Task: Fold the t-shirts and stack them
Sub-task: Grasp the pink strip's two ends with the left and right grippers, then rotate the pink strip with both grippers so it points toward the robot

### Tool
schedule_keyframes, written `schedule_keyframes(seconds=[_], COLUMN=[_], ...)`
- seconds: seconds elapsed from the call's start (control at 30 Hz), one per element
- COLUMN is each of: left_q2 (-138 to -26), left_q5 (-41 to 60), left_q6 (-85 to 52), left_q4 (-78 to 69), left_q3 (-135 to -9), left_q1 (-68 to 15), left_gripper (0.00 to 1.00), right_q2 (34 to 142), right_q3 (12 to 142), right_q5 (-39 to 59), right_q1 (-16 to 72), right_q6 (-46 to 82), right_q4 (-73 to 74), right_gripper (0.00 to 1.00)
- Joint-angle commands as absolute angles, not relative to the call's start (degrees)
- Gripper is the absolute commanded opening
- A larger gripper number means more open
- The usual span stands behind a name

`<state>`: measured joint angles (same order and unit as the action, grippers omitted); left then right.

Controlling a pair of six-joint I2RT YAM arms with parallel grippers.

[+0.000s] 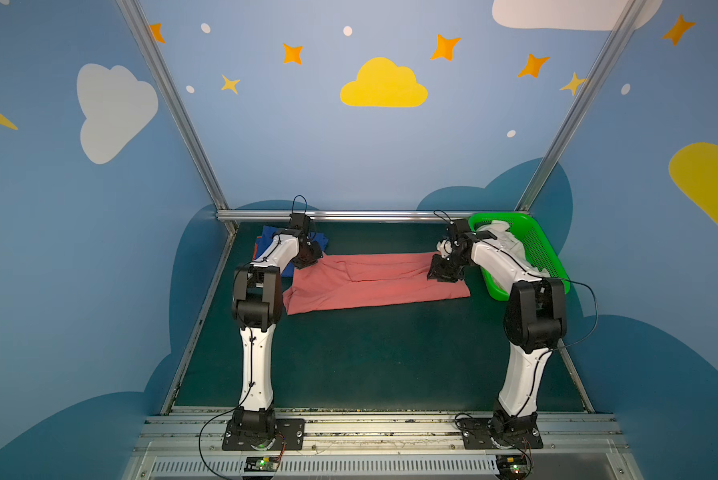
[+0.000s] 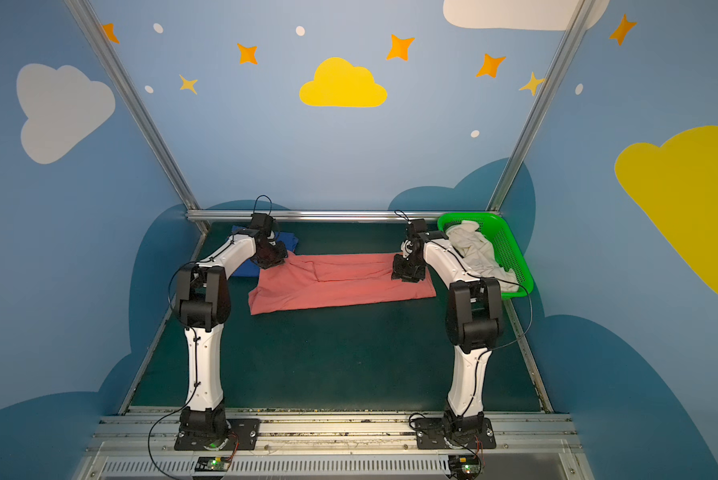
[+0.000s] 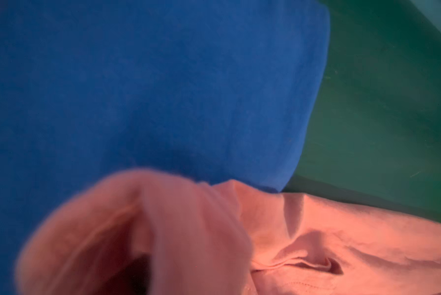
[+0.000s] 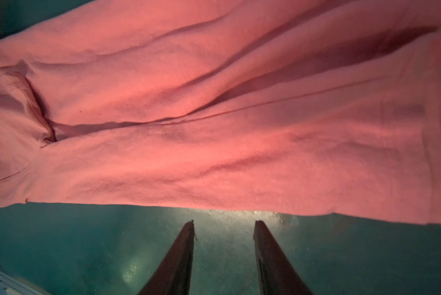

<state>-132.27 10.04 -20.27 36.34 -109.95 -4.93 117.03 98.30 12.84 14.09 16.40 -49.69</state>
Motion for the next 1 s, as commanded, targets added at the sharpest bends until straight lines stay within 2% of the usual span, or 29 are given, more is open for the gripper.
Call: schedule_keyframes(seconds=[0.0, 0.23, 0.4, 0.97], left_q2=[-131.1, -122.4, -115.5, -104.2], left_q5=[11.5, 13.3, 14.2, 9.7], left_q6=[-20.7, -22.7, -23.6, -25.2], left_q4=[37.9, 34.8, 32.7, 32.9], left_q3=[-111.4, -104.6, -96.8, -81.7], left_q1=[-4.6, -5.1, -6.1, -11.3], left_gripper=[0.05, 0.05, 0.05, 0.06], right_q2=[121.7, 136.3, 142.5, 122.0], right_q3=[104.2, 121.6, 127.2, 87.6], right_q5=[11.6, 9.2, 3.7, -1.6], right_q1=[14.1, 14.0, 14.4, 14.2], right_q6=[14.1, 12.1, 13.2, 19.1], right_q4=[-53.0, -59.8, -64.4, -52.4], right_gripper=[0.42, 0.43, 0.43, 0.43])
